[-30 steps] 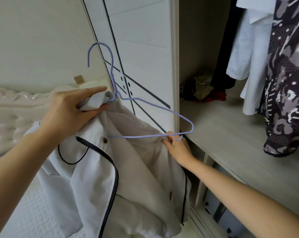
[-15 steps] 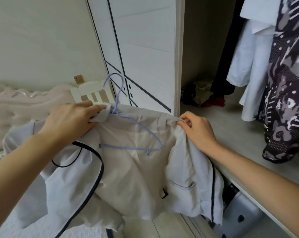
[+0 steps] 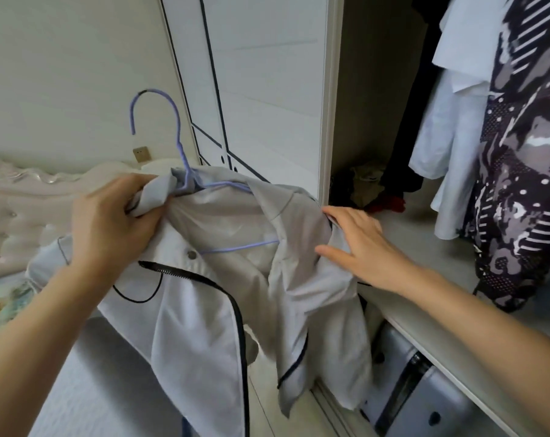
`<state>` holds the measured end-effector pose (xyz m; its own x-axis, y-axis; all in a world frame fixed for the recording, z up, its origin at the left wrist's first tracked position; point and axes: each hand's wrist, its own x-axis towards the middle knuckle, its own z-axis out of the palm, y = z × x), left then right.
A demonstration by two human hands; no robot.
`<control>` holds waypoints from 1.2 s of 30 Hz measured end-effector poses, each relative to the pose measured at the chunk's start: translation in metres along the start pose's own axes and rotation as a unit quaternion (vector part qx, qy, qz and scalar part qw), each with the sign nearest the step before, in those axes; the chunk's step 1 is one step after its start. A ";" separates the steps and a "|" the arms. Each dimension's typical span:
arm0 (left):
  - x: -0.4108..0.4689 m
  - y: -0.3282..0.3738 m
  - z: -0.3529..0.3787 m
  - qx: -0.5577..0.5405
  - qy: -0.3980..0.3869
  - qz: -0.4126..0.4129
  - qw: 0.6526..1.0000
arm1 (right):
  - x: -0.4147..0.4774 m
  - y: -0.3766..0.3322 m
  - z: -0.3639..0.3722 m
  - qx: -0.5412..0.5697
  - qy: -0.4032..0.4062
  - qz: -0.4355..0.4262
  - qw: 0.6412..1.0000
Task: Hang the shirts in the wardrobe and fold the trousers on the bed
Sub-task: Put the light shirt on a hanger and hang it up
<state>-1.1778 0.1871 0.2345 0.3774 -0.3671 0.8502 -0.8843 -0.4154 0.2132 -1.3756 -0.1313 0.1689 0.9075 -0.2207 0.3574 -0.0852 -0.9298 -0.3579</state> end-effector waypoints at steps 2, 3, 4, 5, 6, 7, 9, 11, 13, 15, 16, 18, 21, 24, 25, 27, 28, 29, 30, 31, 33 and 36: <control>0.001 0.003 -0.002 -0.007 0.009 0.007 1.000 | 0.002 -0.006 0.003 0.031 0.028 0.008 0.999; 0.001 0.006 -0.002 -0.007 0.010 0.014 1.000 | 0.004 -0.010 0.002 0.033 0.048 0.012 0.998; 0.001 0.008 -0.002 -0.010 0.009 0.021 1.000 | 0.005 -0.017 0.002 0.026 0.058 0.015 0.998; 0.001 0.011 -0.002 -0.012 0.009 0.029 0.999 | 0.006 -0.025 0.002 0.024 0.069 0.016 0.997; 0.001 0.013 -0.002 -0.011 0.010 0.036 0.999 | 0.007 -0.035 0.004 0.028 0.089 0.018 0.995; 0.002 0.015 -0.002 -0.006 0.010 0.040 0.999 | 0.007 -0.046 0.005 0.037 0.123 0.020 0.991; 0.002 0.019 -0.002 0.007 0.004 0.043 0.999 | 0.004 -0.065 0.010 0.064 0.193 0.032 0.979; 0.001 0.023 -0.001 0.017 -0.004 0.049 0.999 | 0.000 -0.077 0.017 0.071 0.200 0.067 0.975; 0.000 0.024 -0.002 0.026 -0.009 0.054 0.998 | -0.003 -0.082 0.028 0.005 0.142 0.112 0.983; 0.000 0.022 -0.004 0.024 -0.012 0.050 0.998 | -0.006 -0.080 0.041 -0.082 0.069 0.151 0.983; 0.000 0.020 -0.004 0.023 -0.012 0.050 0.998 | -0.005 -0.078 0.046 -0.105 0.048 0.158 0.981; -0.002 0.017 -0.005 0.030 -0.012 0.060 0.998 | -0.002 -0.073 0.049 -0.106 0.044 0.147 0.982; -0.005 0.013 -0.007 0.064 -0.018 0.095 0.993 | 0.009 -0.064 0.037 -0.057 0.064 0.141 0.986; -0.009 0.005 -0.012 0.092 -0.053 0.143 0.984 | 0.024 -0.055 0.013 -0.009 0.103 0.154 0.983; -0.012 0.005 -0.013 0.101 -0.069 0.155 0.980 | 0.030 -0.053 0.004 -0.005 0.117 0.148 0.982; -0.019 0.012 -0.009 0.113 -0.096 0.180 0.972 | 0.042 -0.056 -0.012 -0.008 0.146 0.125 0.981; -0.022 0.017 -0.005 0.113 -0.110 0.189 0.969 | 0.047 -0.062 -0.018 -0.007 0.160 0.106 0.981; -0.025 0.022 0.000 0.110 -0.123 0.193 0.967 | 0.051 -0.071 -0.023 0.002 0.173 0.079 0.982; -0.028 0.026 0.004 0.104 -0.132 0.191 0.967 | 0.053 -0.081 -0.024 0.018 0.180 0.045 0.983; -0.030 0.027 0.008 0.091 -0.137 0.176 0.971 | 0.053 -0.091 -0.023 0.037 0.174 -0.001 0.984; -0.033 0.026 0.012 0.039 -0.124 0.107 0.986 | 0.049 -0.103 -0.012 0.038 0.116 -0.102 0.987; -0.035 0.017 0.010 -0.036 -0.092 0.033 0.995 | 0.037 -0.093 0.010 -0.002 -0.032 -0.152 0.988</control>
<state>-1.2032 0.1848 0.2031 0.3560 -0.5400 0.7626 -0.9236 -0.3275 0.1993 -1.3295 -0.0500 0.2068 0.9156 0.0890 0.3921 0.1944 -0.9516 -0.2380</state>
